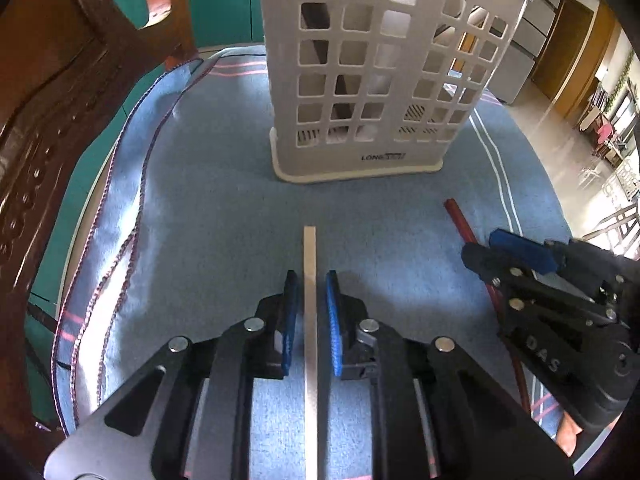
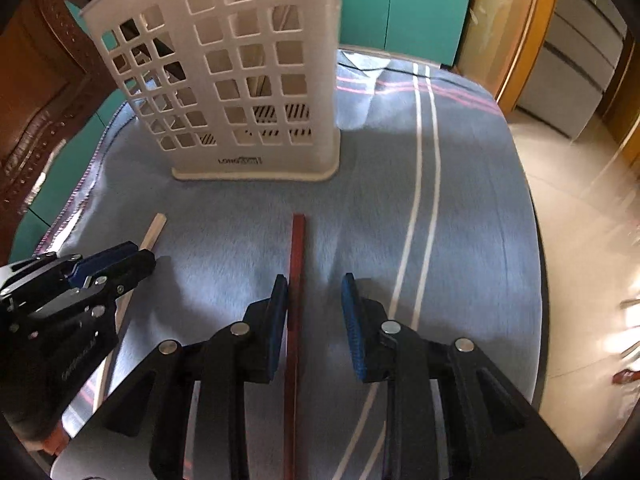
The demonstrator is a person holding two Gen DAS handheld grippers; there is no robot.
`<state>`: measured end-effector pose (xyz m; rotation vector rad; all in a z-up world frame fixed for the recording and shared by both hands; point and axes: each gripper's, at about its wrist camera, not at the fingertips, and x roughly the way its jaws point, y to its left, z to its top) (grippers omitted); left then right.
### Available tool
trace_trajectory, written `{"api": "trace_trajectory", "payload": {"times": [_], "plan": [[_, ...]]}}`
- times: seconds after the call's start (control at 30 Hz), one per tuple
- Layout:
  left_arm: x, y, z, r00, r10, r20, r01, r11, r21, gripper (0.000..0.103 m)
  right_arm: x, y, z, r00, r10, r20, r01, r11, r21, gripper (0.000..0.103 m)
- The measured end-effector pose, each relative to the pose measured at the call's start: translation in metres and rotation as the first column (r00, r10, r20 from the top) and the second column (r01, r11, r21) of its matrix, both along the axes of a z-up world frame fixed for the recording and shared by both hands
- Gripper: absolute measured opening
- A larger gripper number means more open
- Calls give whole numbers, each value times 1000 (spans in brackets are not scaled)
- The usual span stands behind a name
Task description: Organize utensils
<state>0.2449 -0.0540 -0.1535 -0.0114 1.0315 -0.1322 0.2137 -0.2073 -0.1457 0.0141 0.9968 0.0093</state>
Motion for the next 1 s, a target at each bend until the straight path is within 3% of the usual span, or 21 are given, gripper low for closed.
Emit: {"api": "trace_trajectory", "payload": {"times": [0.07,0.1,0.3,0.43,0.57,0.77,1.0], "plan": [[1,0,0,1000,-2,1,2,1000,1,15,2,2,0,1000,1,2,-1,1000,-1,21],[0,-1,0,1000,-4,3,4,1000,4,15,1,1,0,1000,-6,-2,6,1000,10,8],[-11,-5,1,999,-37,6,37,999,14,15,-14,-19,2,994,-96,-44,100,988,120,7],[-24,-8,0,998,-65,-9,65,998,-10,15,-30,-33,-1,995,-79,-63,90,974,207,7],[-14,-10,0,998,-55,-9,55,998,1,15,-25,-33,1,996,-67,-54,75,984,161,7],[-8,-17,0,999,-51,-14,52,998,46,16,-17,-6,2,996,-46,-76,45,999,-19,8],[-10,-21,0,999,-47,-15,48,998,48,17,-19,-5,2,997,-37,-62,34,999,-40,10]]}}
